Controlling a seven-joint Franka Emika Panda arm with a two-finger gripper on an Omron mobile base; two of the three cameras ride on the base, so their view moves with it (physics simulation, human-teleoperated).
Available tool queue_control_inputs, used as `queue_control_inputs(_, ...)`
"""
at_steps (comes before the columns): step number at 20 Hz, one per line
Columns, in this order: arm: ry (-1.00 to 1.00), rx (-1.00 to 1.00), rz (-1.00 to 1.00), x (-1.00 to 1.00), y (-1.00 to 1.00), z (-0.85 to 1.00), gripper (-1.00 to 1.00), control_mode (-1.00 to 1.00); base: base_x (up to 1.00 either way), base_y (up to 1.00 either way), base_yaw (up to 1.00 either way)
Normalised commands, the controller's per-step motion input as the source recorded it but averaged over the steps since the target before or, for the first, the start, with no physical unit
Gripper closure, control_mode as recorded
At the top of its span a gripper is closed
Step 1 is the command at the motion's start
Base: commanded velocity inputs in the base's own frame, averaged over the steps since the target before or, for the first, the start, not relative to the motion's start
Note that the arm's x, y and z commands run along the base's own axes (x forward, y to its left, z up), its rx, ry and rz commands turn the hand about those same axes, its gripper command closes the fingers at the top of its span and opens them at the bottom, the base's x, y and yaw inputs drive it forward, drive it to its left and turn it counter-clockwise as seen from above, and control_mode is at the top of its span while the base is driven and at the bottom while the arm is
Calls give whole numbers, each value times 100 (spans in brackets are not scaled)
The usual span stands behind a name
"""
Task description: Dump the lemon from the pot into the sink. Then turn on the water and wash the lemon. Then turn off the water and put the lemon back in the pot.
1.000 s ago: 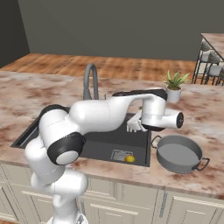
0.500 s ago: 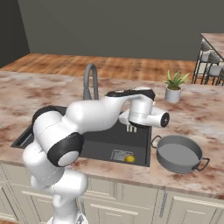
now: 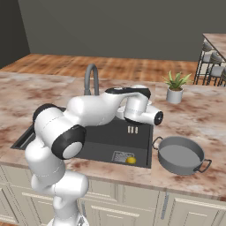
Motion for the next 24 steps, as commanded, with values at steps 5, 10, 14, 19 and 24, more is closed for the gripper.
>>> queue_control_inputs(5, 4, 14, 1, 39, 1, -13, -100, -100, 0, 0, 0)
queue_control_inputs(10, 2, 11, 0, 38, 14, -20, -100, -100, 0, 0, 0)
queue_control_inputs(14, 0, 7, 0, 29, 29, -18, -100, -100, 0, 0, 0)
queue_control_inputs(19, 0, 6, 0, 20, 23, -16, -100, -100, 0, 0, 0)
queue_control_inputs(24, -1, 1, 0, 15, 20, -7, -100, -100, 0, 0, 0)
